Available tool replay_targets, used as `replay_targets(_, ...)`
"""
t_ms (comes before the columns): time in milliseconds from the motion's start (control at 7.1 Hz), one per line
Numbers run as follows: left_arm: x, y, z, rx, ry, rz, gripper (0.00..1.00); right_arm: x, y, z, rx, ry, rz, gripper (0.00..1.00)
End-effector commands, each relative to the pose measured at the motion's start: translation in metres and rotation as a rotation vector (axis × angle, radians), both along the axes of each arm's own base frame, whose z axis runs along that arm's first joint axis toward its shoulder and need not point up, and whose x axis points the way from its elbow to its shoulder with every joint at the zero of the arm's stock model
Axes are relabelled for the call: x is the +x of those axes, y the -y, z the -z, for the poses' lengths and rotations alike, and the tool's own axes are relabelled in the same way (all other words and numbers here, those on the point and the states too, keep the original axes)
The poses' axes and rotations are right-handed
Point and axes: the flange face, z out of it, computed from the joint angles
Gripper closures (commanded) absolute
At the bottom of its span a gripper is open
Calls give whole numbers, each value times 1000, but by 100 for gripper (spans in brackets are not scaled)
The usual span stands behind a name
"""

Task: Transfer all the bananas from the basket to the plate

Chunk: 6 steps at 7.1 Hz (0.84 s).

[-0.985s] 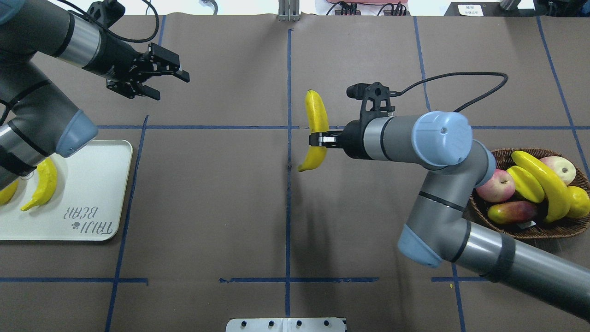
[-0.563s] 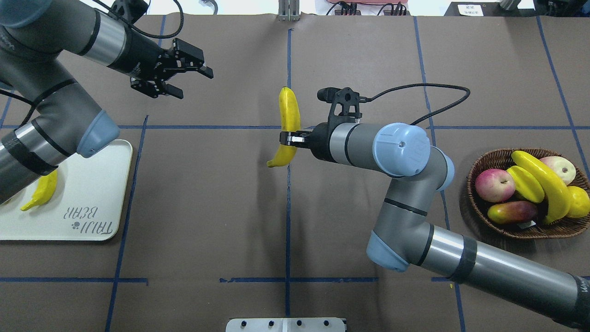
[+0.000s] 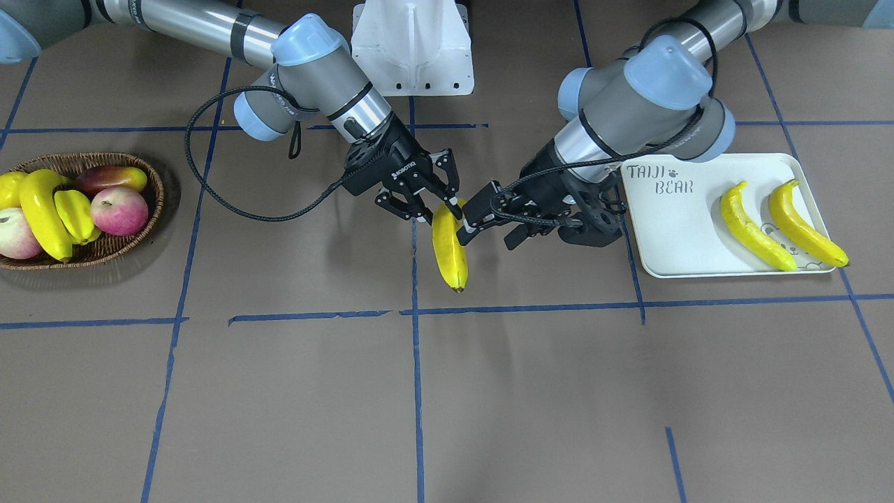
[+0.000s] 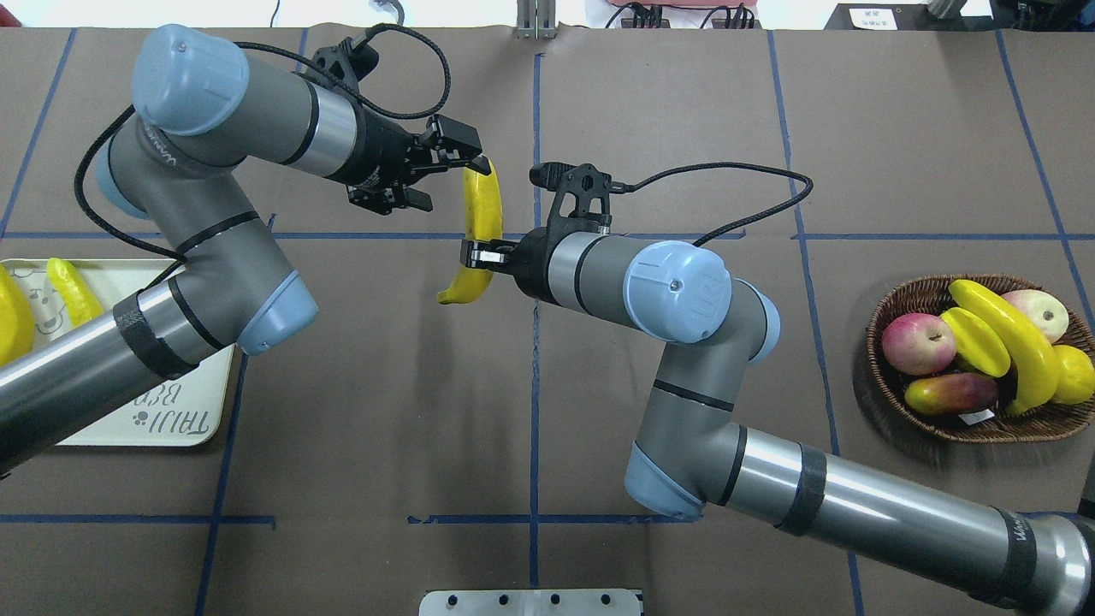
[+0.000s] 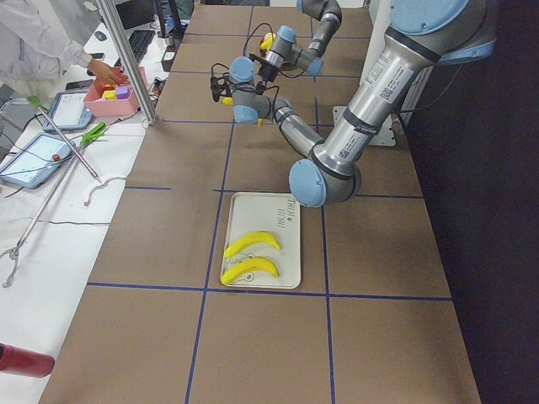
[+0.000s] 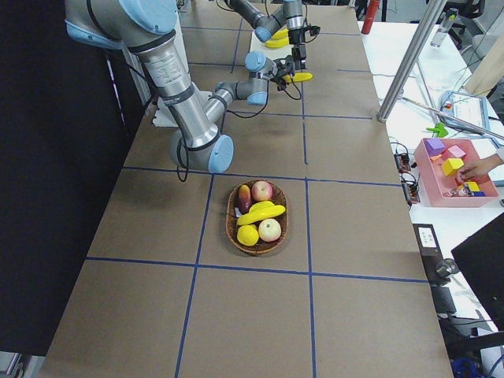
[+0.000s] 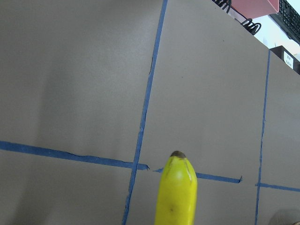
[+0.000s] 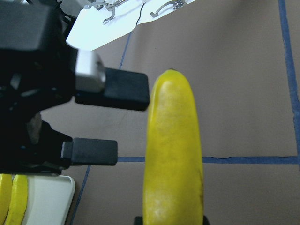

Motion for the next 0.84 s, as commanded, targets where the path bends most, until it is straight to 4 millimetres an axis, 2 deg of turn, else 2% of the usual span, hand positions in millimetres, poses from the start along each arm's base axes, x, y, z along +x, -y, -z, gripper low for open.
replay_targets(0,10,-7,1,0,1,-9,0,1,-1,11,8,17,1,98)
replay_targets(282,12,-8,1,-1,2,-12,5,2,-2,14,11,22,0,98)
replay_targets(422,13,-8,-1,-3,4,-14,17,2,-3,14,12,24,3,97)
replay_targets(563,13,-7,-2,-6,6,-12,35,2,-3,16,14,28,1,97)
replay_targets(704,13,-7,-2,-18,2,-10,62,2,-3,18,14,29,1,96)
